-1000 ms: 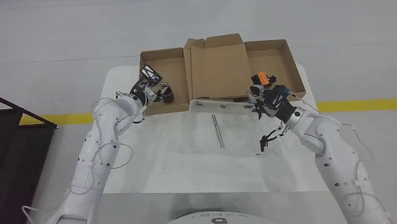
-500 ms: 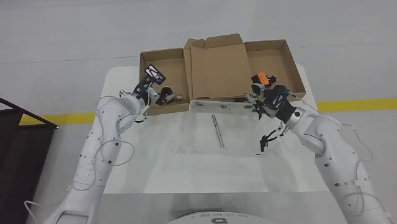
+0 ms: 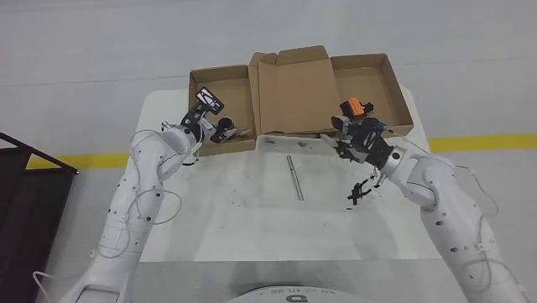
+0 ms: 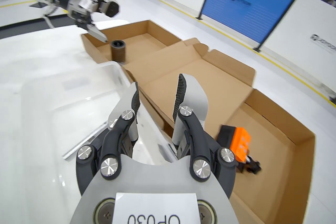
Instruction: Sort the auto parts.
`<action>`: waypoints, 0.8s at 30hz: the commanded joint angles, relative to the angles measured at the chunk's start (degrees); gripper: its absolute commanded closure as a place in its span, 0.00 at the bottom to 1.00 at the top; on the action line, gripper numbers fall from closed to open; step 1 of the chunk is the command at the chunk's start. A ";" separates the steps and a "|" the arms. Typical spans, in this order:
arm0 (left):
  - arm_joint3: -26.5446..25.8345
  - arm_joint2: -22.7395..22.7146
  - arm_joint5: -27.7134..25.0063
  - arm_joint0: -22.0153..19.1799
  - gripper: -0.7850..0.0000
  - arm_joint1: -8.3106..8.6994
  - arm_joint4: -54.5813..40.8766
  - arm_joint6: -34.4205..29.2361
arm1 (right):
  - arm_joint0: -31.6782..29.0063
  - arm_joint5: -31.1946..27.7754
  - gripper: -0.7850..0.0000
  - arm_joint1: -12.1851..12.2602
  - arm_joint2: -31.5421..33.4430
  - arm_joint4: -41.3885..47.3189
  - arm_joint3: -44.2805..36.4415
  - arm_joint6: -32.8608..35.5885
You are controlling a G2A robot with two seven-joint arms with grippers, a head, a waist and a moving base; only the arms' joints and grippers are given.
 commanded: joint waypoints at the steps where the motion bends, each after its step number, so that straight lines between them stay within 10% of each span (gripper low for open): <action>1: 0.00 0.00 0.00 0.00 0.00 0.00 0.00 0.00 | 1.15 -2.96 0.00 -0.06 -1.57 3.24 -0.48 2.95; 13: 0.00 0.00 0.00 0.00 0.00 0.00 0.00 0.00 | 1.36 -8.56 0.00 0.10 -4.08 6.21 -3.36 7.31; 15: 0.00 0.00 0.00 0.00 0.00 0.00 0.00 0.00 | 1.13 -10.17 0.51 0.30 -4.28 7.45 -4.16 9.27; 18: 0.00 0.00 0.00 0.00 0.00 0.00 0.00 0.00 | 1.53 -9.16 0.75 0.42 -5.47 8.82 -5.01 14.44; 24: 0.00 0.00 0.00 0.00 0.00 0.00 0.00 0.00 | 3.21 -2.11 0.80 0.26 -7.67 9.96 -4.60 22.50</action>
